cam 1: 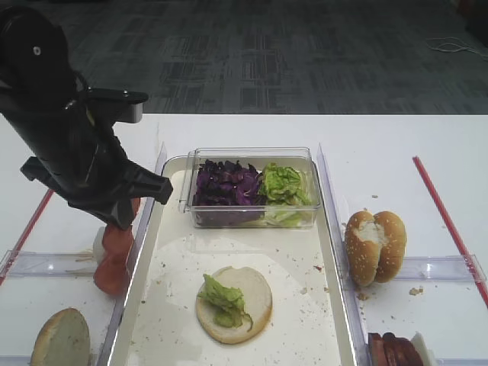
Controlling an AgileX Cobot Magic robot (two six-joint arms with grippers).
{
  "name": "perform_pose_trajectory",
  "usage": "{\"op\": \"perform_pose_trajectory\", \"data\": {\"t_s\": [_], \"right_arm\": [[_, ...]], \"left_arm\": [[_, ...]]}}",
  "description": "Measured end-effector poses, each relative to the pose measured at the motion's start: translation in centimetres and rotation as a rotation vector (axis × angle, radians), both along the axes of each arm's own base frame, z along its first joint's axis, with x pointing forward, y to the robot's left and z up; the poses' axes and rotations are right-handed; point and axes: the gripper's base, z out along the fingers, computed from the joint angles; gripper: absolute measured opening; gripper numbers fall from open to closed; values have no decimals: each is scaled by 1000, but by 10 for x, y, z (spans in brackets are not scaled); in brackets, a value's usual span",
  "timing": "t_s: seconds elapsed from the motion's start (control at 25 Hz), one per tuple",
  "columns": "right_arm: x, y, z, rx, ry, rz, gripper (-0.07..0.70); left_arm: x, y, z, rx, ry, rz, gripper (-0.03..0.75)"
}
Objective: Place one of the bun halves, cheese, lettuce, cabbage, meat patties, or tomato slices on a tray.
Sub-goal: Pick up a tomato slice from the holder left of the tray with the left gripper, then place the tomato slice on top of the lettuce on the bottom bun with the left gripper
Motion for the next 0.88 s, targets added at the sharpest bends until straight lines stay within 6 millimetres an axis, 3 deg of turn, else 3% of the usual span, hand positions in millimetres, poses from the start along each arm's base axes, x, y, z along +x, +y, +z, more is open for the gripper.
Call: {"op": "perform_pose_trajectory", "data": {"t_s": [0.12, 0.56, 0.76, 0.88], "right_arm": [[0, 0, 0, 0, 0, 0, 690], [0, 0, 0, 0, 0, 0, 690], [0, 0, 0, 0, 0, 0, 690], [0, 0, 0, 0, 0, 0, 690]], "left_arm": [[-5, -8, 1, -81, 43, -75, 18], [-29, -55, 28, -678, 153, -402, 17], [-30, -58, 31, -724, 143, -426, 17], [-24, -60, 16, -713, 189, -408, 17]]}}
